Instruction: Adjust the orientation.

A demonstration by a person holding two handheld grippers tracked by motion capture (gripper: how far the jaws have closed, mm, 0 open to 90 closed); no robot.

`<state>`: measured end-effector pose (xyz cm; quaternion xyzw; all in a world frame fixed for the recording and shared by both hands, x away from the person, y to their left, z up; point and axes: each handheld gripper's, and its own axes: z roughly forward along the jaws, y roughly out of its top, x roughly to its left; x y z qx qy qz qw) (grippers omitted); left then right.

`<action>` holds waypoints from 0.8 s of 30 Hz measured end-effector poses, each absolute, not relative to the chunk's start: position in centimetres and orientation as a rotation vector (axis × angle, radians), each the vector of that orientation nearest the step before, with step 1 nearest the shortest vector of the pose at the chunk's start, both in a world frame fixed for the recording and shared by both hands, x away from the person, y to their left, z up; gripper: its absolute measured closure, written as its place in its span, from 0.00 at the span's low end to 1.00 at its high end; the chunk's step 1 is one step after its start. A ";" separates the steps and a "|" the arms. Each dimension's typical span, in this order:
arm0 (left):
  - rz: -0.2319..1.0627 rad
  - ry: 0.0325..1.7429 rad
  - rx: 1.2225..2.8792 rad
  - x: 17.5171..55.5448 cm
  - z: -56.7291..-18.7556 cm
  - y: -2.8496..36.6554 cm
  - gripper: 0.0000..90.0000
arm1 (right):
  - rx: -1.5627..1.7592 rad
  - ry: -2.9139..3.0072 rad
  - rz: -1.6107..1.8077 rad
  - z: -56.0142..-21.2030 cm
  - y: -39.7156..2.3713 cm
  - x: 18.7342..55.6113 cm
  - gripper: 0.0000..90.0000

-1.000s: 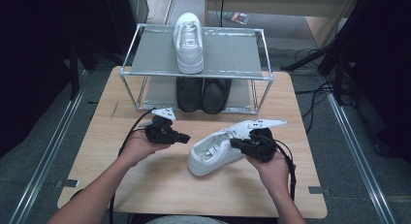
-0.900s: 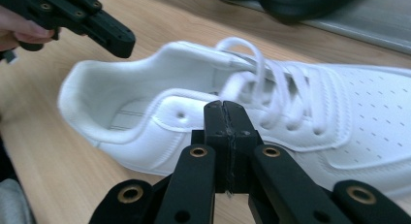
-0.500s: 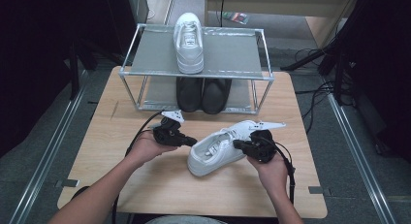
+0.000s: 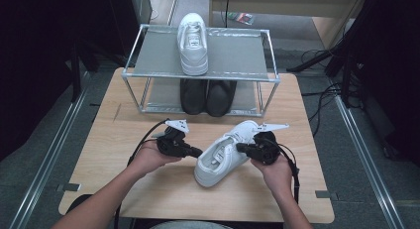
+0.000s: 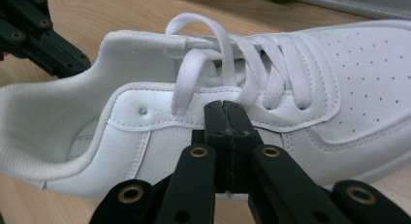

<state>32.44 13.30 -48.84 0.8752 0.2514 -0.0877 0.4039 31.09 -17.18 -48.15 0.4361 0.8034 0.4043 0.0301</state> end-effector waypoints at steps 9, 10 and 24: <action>-0.228 0.631 2.215 30.9 -48.8 13.1 1.00 | 1.358 2.476 1.257 -48.4 -16.5 31.5 1.00; -0.228 0.631 2.215 30.9 -48.8 13.1 1.00 | 1.358 2.476 1.257 -48.4 -16.5 31.5 1.00; -0.254 0.546 2.249 28.3 -48.8 11.9 1.00 | 1.319 2.510 1.256 -48.3 -14.9 32.1 1.00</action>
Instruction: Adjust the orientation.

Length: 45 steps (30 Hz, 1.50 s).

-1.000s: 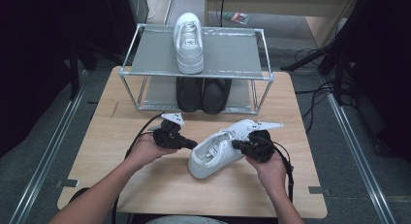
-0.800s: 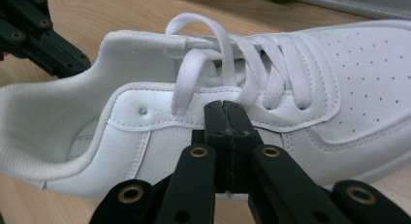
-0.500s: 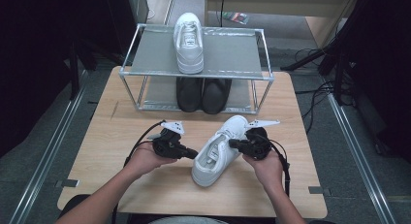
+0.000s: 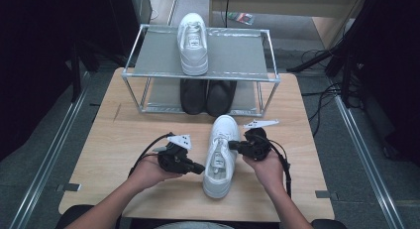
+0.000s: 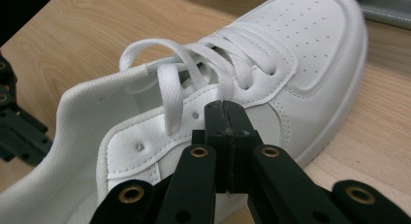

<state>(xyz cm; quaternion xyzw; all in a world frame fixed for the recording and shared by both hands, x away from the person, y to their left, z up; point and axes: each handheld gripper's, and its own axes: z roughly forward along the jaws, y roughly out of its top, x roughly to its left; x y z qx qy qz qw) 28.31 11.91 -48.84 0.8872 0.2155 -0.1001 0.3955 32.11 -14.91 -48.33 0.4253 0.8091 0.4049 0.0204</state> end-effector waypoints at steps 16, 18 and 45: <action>-0.264 0.462 2.278 27.4 -48.7 9.2 0.99 | 1.360 2.472 1.285 -47.2 -16.9 31.4 0.97; -0.252 0.457 2.279 27.3 -48.7 8.6 1.00 | 1.348 2.457 1.285 -47.0 -17.2 31.1 0.94; -0.292 0.467 2.239 29.2 -48.2 7.0 0.87 | 1.213 2.361 1.332 -46.8 -18.9 26.7 0.66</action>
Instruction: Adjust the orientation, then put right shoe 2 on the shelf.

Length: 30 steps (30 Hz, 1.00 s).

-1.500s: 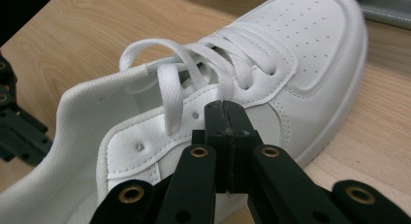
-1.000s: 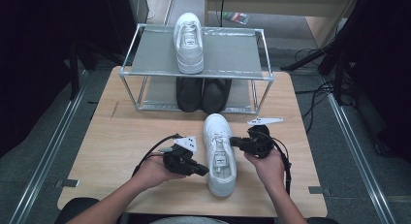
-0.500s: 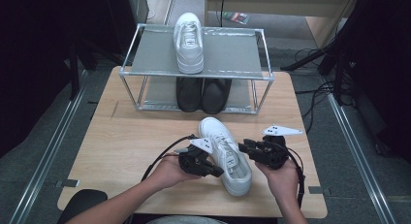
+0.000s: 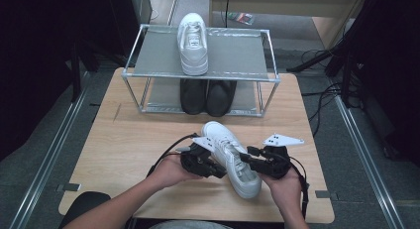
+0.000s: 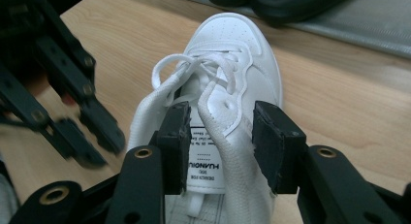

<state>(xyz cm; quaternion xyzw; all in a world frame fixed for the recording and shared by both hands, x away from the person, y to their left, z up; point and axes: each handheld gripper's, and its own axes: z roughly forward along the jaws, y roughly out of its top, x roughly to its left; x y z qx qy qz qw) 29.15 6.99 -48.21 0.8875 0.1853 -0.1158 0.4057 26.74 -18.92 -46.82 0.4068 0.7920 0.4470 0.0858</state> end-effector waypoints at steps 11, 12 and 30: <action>-0.195 0.646 2.162 30.8 -47.5 11.7 0.53 | 1.207 2.369 1.270 -47.9 -18.1 27.8 0.62; -0.193 0.652 2.162 30.8 -47.5 12.1 0.51 | 1.214 2.369 1.271 -48.0 -18.0 27.9 0.61; -0.139 0.737 2.105 30.7 -47.3 15.2 0.48 | 1.254 2.363 1.250 -49.4 -17.2 29.5 0.65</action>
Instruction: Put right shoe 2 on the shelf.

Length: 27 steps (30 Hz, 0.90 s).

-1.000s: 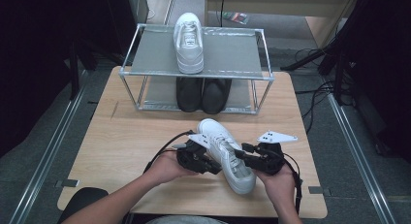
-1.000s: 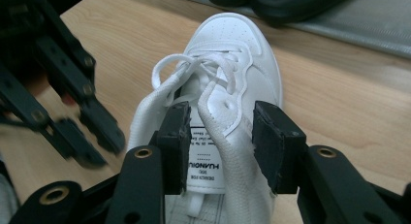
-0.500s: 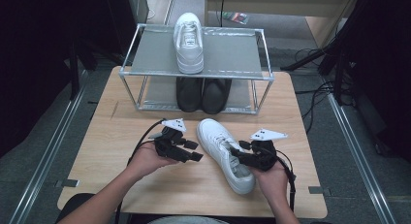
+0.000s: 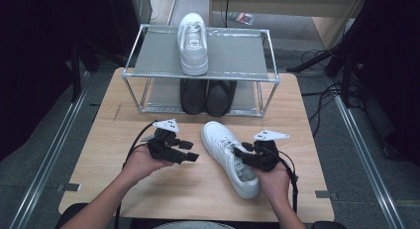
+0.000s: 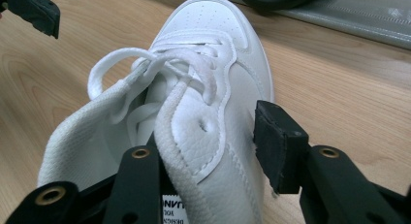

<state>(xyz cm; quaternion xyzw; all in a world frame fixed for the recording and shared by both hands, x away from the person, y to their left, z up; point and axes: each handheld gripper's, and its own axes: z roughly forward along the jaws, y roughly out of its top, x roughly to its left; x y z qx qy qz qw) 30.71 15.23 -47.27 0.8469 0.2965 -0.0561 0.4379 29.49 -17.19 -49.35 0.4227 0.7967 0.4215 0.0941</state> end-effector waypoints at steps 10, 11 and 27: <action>-0.125 0.750 2.084 31.0 -47.1 16.1 0.47 | 1.305 2.362 1.302 -49.6 -17.4 30.3 0.77; -0.129 0.742 2.083 31.0 -47.1 16.2 0.47 | 1.298 2.358 1.288 -49.6 -17.3 30.3 0.80; -0.107 0.784 2.052 31.6 -47.0 17.5 0.47 | 1.301 2.345 1.225 -48.8 -17.1 30.8 0.95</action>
